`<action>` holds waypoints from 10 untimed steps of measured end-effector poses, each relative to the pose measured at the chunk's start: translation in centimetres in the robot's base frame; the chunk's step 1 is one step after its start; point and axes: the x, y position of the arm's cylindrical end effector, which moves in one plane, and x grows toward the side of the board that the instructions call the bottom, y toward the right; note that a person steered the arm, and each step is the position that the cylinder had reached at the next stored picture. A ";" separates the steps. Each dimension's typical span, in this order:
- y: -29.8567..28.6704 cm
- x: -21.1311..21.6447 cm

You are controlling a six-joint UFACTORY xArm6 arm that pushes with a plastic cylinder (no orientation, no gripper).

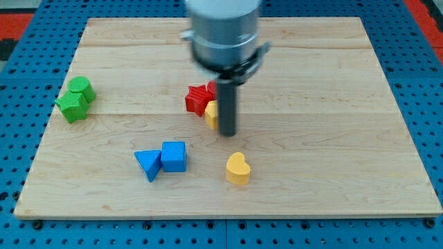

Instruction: Slide the yellow hexagon closer to the red circle

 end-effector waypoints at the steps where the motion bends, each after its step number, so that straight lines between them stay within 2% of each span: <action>1: 1.9 -7.6; 2: 5.4 -7.0; 3: 2.5 3.4; 4: -5.5 4.9; 5: -6.1 1.3; 7: 8.1 -5.5; 8: 8.2 -8.1; 9: 10.2 -7.9; 10: 10.0 -5.9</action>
